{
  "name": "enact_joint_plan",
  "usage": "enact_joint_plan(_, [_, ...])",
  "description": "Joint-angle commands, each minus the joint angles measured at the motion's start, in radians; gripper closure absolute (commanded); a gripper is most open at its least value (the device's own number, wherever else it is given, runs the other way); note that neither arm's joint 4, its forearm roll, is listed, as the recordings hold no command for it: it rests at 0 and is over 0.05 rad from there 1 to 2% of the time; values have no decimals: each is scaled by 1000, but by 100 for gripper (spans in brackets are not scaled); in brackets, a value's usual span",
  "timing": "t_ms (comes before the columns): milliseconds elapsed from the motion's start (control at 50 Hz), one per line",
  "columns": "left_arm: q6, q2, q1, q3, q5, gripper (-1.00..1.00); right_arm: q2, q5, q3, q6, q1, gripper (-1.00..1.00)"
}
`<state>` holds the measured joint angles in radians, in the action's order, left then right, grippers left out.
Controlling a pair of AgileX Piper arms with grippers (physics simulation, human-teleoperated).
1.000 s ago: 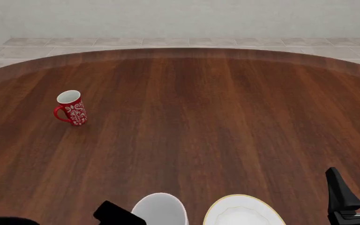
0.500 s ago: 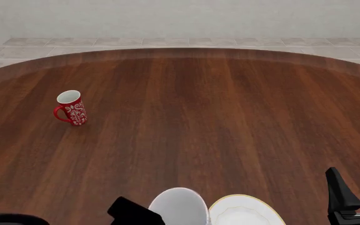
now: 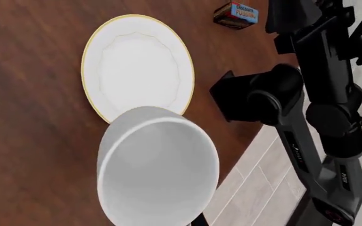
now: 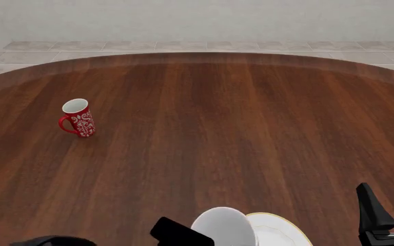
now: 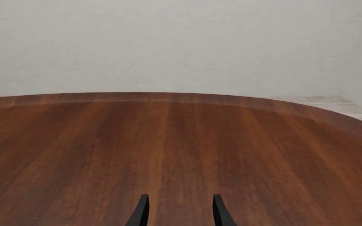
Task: Put the white mug on the plate.
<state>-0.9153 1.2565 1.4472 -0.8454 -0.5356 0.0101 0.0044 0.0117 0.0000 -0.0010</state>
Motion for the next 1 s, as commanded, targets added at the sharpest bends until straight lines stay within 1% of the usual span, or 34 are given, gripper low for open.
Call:
enact_joint_plan(20, [45, 37, -20, -35, 15, 100, -3, 0, -2, 0, 2, -100])
enact_joint_plan(60, [47, 42, -16, -56, 4, 100, -3, 1, -2, 0, 1, -100])
enact_joint_plan(340, [79, 114, -6, -101, 11, 100, -3, 1, -2, 0, 2, -100])
enact_joint_plan(420, [78, 153, 12, -121, 9, 100, -3, 1, -2, 0, 2, -100])
enact_joint_plan(740, [99, 210, 9, -158, 17, 100, -3, 1, -2, 0, 1, -100])
enact_joint_plan(960, [99, 259, 19, -197, 17, 100, -3, 1, -2, 0, 2, -100])
enact_joint_plan(1000, [86, 283, 34, -204, 17, 100, -3, 1, -2, 0, 1, -100])
